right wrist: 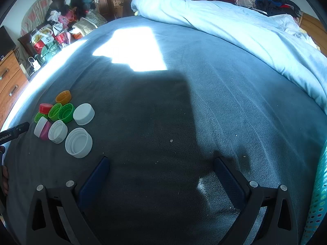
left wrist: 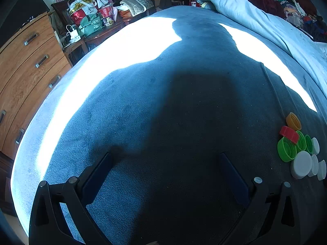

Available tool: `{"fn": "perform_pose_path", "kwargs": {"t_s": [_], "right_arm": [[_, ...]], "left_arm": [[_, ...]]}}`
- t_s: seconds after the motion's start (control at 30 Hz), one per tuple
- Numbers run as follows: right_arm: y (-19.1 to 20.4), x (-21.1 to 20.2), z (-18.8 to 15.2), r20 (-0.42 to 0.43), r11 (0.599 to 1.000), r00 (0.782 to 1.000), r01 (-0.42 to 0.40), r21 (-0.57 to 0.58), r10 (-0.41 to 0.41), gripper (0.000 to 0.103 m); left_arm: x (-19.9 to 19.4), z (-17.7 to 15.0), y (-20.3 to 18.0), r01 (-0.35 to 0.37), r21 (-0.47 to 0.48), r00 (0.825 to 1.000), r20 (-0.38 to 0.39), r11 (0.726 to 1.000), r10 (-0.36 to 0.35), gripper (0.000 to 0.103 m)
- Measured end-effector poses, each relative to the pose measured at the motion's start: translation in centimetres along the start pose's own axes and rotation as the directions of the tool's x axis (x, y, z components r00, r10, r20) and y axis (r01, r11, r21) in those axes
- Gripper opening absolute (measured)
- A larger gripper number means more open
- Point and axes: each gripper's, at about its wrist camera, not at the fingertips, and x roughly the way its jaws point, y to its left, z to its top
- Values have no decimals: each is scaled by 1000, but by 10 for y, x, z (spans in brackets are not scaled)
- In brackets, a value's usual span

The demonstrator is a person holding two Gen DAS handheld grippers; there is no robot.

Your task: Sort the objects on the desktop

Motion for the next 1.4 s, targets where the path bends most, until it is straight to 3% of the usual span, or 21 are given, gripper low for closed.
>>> {"fn": "perform_pose_path", "kwargs": {"t_s": [1.4], "right_arm": [[1, 0, 1, 0, 1000, 1000, 0, 1, 0, 103]], "left_arm": [[2, -1, -2, -1, -2, 1000, 0, 1000, 1, 102]]}}
